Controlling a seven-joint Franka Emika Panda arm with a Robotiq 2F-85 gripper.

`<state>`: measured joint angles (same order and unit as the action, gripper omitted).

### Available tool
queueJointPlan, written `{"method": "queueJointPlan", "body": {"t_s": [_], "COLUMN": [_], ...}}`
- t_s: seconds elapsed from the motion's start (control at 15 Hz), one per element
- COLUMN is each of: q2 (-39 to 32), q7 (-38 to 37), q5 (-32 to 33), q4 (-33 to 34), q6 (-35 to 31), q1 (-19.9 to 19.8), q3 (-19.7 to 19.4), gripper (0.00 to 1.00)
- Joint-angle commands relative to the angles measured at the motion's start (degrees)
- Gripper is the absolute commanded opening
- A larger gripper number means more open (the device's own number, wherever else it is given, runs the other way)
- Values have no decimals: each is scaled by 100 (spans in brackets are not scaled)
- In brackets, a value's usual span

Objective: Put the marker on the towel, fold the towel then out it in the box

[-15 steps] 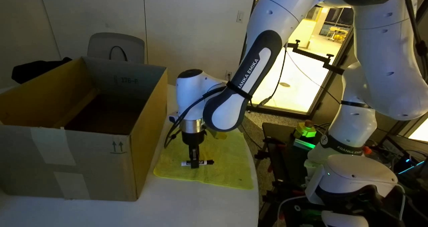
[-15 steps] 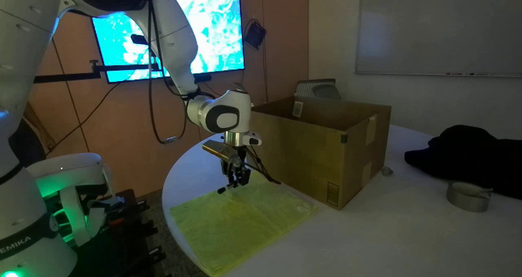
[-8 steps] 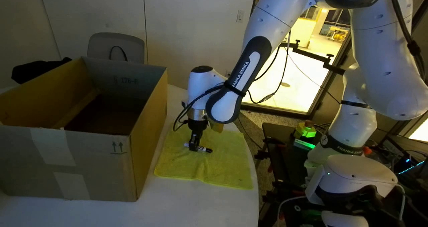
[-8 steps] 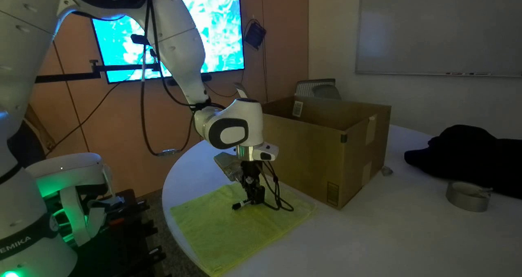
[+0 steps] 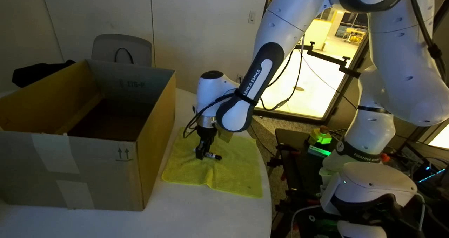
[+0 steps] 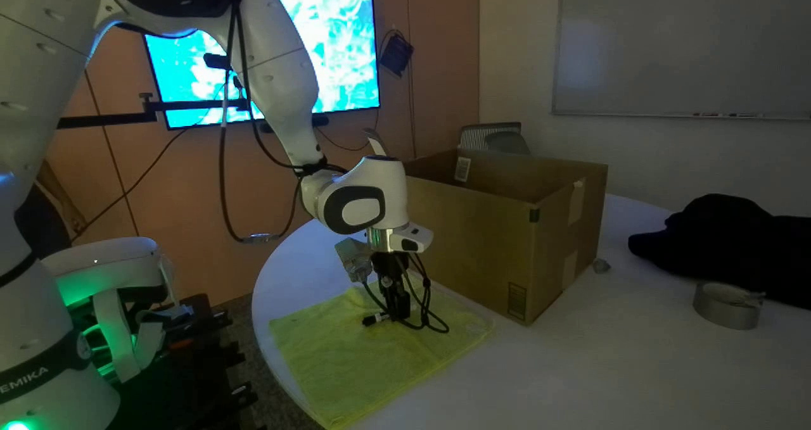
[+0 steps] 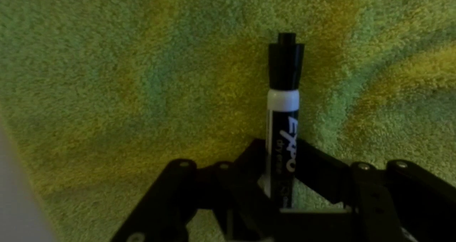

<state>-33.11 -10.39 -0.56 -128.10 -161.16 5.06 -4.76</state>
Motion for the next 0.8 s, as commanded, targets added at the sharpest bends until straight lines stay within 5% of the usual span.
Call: {"method": "queueJointPlan", "body": {"t_s": [0.0, 0.33, 0.73], "q2": [219, 779, 657], "q7": [-35, 197, 858], "q5": [-7, -95, -425], "q4": [-131, -420, -391], "q6": [-70, -155, -138], "q1": [62, -59, -317], "q3": [55, 389, 1236], "gripper": [61, 100, 100]}}
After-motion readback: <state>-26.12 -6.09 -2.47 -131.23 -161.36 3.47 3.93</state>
